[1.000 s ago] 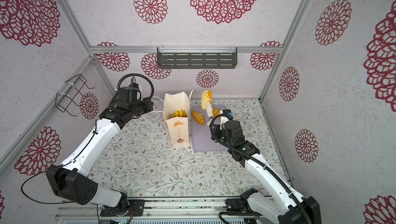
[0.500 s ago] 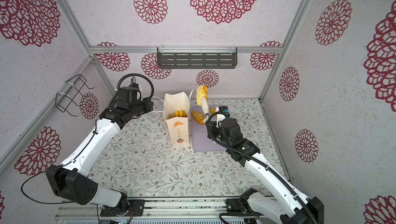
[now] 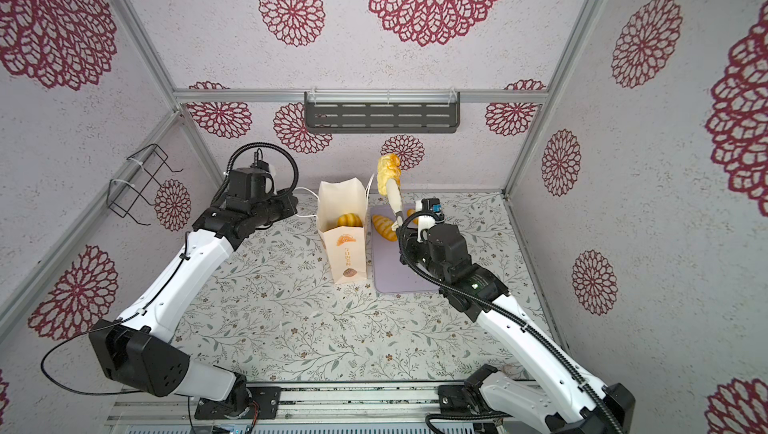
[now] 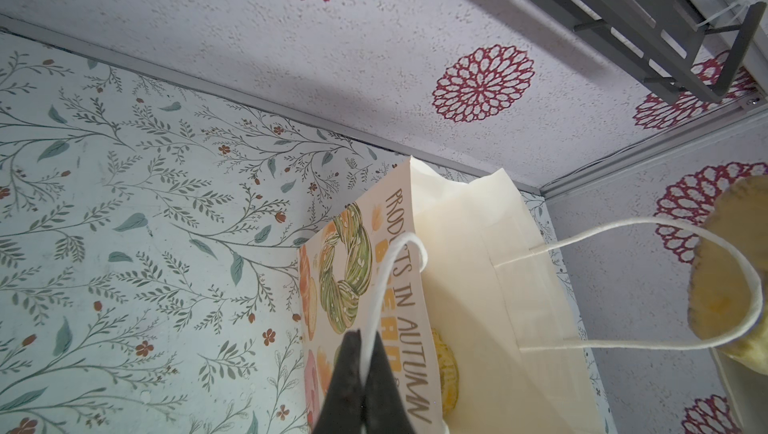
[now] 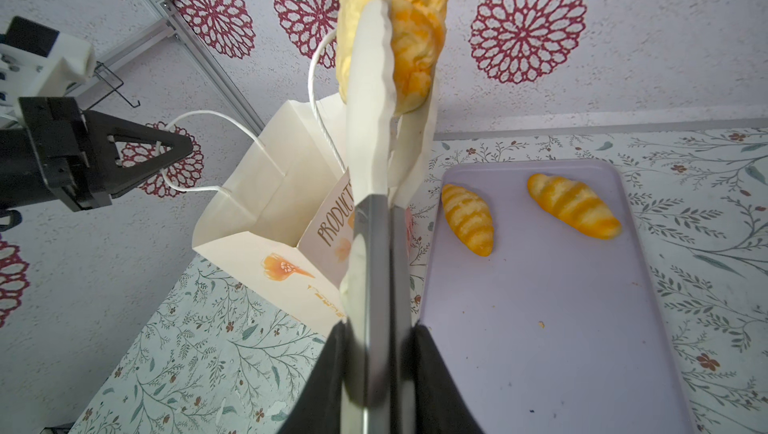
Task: Place the fake bread into the paper bag
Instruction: 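Lift the striped bun with the tongs and carry it toward the bag, then lower the striped bun into the bag opening held by the left gripper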
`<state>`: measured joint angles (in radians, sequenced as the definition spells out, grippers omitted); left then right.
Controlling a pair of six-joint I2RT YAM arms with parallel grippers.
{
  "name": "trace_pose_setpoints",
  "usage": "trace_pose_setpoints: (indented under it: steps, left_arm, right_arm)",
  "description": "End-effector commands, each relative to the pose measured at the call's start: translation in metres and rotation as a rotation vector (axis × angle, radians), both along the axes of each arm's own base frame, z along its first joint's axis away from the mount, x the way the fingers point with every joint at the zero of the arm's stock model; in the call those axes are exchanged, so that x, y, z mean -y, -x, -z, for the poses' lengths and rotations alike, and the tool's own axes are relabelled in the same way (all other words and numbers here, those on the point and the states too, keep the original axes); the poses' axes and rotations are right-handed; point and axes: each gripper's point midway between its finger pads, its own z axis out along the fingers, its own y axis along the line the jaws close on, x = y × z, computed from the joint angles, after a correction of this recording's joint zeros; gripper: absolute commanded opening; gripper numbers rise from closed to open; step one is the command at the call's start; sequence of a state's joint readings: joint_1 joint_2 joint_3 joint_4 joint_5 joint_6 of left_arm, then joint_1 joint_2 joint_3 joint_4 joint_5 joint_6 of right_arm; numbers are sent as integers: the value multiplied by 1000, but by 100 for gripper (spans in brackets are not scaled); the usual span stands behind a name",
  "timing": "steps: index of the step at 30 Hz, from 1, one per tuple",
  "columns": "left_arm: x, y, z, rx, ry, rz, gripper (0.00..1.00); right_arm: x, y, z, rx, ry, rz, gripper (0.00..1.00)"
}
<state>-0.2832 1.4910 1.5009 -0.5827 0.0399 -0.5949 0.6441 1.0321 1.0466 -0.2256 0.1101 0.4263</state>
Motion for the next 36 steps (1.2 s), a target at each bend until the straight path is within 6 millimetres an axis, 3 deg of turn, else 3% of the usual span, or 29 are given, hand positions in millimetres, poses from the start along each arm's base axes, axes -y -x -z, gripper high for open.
trace_pose_setpoints:
  steps: [1, 14, 23, 36]
  left_arm:
    - [0, 0, -12, 36, 0, 8, 0]
    - [-1, 0, -12, 37, 0, 7, 0]
    - [2, 1, -15, 44, 7, 18, 0]
    - [2, 1, -16, 49, 6, 20, 0]
  right_arm:
    - [2, -1, -42, 110, -40, 18, 0]
    - [-5, 4, -60, 113, -40, -8, 0]
    - [-25, 4, -61, 86, -30, -50, 0]
    - [-56, 19, -69, 103, -22, -106, 0]
